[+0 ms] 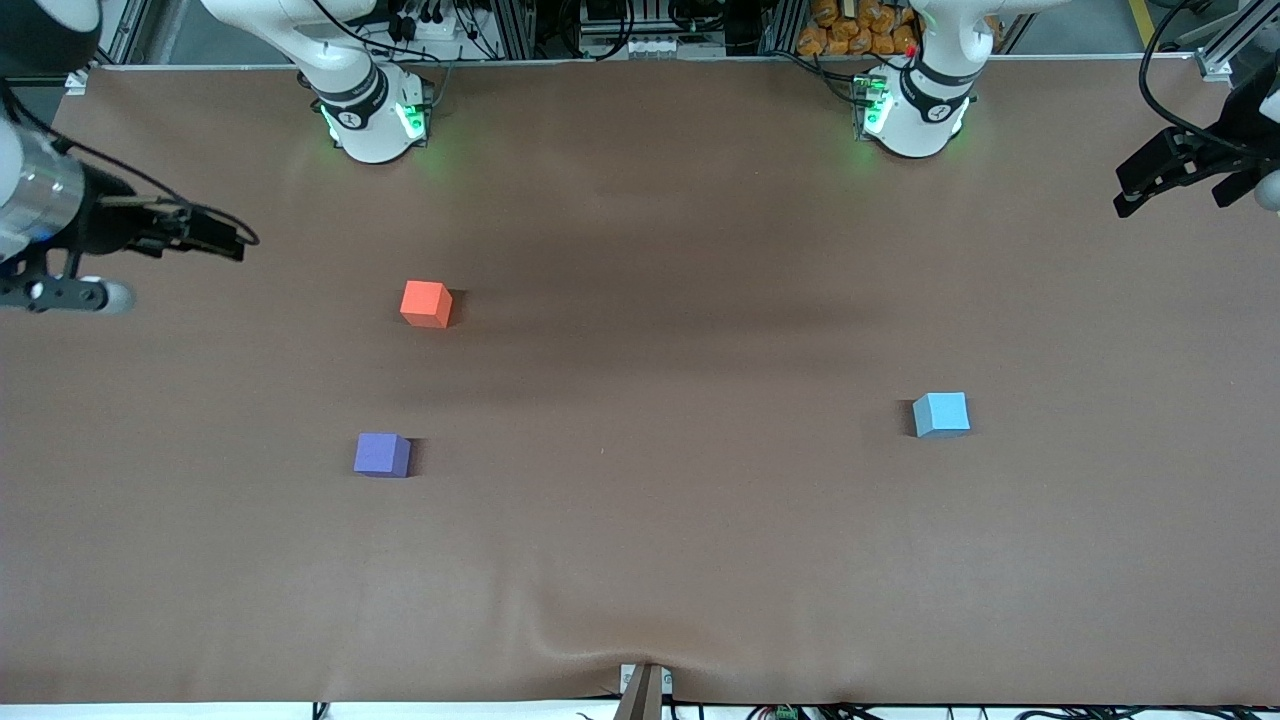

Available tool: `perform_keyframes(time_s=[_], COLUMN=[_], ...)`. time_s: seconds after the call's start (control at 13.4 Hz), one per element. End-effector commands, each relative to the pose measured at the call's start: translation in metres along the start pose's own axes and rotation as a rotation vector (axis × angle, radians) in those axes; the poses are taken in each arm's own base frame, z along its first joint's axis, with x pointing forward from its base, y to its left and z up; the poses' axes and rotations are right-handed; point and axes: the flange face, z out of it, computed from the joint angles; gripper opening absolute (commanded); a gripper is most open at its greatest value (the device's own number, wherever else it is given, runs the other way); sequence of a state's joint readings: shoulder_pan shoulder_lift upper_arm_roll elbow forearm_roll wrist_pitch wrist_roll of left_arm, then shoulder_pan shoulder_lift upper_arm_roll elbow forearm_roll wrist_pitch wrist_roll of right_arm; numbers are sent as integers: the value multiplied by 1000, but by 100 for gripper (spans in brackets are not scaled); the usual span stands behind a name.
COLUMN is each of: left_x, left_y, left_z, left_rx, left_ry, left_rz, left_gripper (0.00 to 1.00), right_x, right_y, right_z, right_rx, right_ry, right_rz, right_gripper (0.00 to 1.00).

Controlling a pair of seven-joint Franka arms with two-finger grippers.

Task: Place blue block between orange and purple blocks
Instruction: 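Reach the left gripper down toward the light-blue cube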

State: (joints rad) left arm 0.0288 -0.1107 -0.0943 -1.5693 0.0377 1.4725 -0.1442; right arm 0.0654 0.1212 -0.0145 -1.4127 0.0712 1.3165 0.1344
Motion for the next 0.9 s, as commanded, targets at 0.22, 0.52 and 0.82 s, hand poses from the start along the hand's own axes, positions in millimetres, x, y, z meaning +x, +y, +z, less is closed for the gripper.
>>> perform_keyframes(time_s=[0.22, 0.52, 0.82], left_x=[2, 7, 27], left_y=[-2, -5, -2], left_z=[2, 5, 51], left_rx=[0, -2, -15], left_ry=[-10, -16, -71], left_rz=[8, 18, 70], left_gripper=[100, 100, 100], right_x=[12, 12, 33], right_y=[44, 66, 37], right_z=[-27, -32, -5], right_rx=[10, 14, -19], right_ry=[123, 138, 120], right_rz=[-12, 11, -35], right_gripper=[100, 100, 100])
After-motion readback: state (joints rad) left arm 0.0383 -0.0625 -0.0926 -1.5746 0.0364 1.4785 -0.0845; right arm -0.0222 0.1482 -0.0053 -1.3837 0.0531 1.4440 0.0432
